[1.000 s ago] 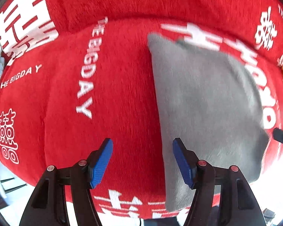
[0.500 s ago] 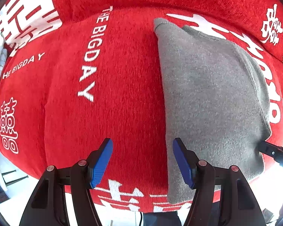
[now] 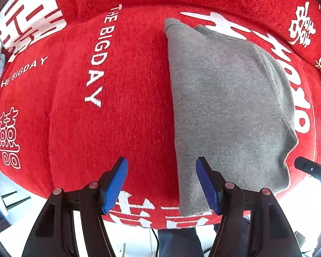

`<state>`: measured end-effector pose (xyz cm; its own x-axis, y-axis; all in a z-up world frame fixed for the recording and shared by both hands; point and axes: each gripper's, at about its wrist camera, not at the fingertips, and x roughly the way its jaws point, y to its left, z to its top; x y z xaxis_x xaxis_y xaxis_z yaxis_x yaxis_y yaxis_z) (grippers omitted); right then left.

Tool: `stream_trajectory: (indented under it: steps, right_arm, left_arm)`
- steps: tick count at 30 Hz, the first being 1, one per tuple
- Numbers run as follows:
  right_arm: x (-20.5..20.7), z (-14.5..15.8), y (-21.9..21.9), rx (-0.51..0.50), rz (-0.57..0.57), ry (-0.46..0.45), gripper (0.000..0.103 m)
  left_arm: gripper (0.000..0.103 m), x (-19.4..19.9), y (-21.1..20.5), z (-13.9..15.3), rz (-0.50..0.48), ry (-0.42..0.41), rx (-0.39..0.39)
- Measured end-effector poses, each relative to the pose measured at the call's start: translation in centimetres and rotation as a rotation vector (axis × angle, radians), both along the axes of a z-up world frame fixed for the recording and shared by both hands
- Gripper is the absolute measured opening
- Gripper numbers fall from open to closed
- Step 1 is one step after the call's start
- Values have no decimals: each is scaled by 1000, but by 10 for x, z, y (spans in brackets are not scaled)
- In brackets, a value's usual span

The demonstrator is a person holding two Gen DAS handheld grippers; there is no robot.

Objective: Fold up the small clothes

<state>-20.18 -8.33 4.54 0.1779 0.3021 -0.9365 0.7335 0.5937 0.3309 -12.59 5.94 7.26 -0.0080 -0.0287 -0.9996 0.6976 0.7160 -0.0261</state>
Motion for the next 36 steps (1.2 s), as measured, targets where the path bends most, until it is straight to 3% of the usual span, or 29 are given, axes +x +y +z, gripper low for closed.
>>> stream_trajectory:
  steps: [7,8,9,10,33,35,36]
  right_arm:
    - [8,11,1,3,5,-7,6]
    - [8,11,1,2,4,-7,6]
    - [8,11,1,1,4,-7,6]
    - [10,12,1,1,6,-5,6]
    - [29,31,-1,9,76,85,7]
    - [31,34,-2,4,79,84,8]
    - [31,36,-2,0,80,85,14]
  left_arm:
    - [67,-4,-3,14,-4,15,3]
    - [71,-5,-3,15,-4,17,2]
    - [82,-6,-3,17,-4,18,2]
    - [85,-6,-3,20,-3,13,-1]
    - [85,-8,-6,44,43,61,33]
    - [85,-8,-8,47,41,69,33]
    - [85,-9,-9,49,38,69,31]
